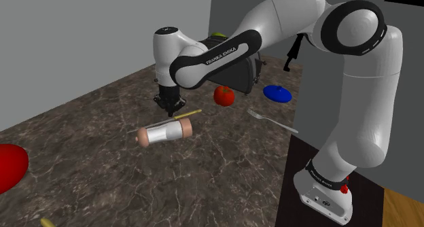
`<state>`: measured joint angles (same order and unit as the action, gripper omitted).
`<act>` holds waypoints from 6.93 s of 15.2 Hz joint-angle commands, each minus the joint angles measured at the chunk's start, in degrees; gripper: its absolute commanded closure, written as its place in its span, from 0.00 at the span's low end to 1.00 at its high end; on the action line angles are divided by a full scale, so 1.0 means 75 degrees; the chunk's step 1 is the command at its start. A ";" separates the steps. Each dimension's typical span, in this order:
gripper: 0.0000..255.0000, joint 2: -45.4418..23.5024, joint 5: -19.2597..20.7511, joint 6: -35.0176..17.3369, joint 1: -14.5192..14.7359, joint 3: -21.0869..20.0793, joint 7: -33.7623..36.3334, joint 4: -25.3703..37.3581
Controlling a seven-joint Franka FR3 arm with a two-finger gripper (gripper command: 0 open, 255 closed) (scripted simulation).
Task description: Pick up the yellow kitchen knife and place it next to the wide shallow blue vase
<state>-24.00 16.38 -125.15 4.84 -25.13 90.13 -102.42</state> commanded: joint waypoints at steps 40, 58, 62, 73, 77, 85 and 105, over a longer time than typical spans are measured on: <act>1.00 0.0327 -0.1789 0.2276 0.0229 0.0860 0.5408 0.0597; 1.00 0.0769 -0.1937 0.3951 0.0220 0.0790 0.5391 0.1852; 1.00 0.1018 -0.2000 0.4155 0.0095 0.0823 0.5234 0.1813; 1.00 0.3000 -0.2307 0.3621 -0.1091 0.1542 0.3306 -0.0678; 1.00 0.3500 -0.2273 0.3531 -0.1448 0.1898 0.2590 -0.1265; 1.00 0.4149 -0.2010 0.3411 -0.2135 0.2692 0.1170 -0.2015; 0.00 0.5272 -0.2512 0.1845 -0.2872 0.2811 0.0421 -0.3256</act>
<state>15.60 -2.53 -110.36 -16.79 -3.84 93.01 -126.06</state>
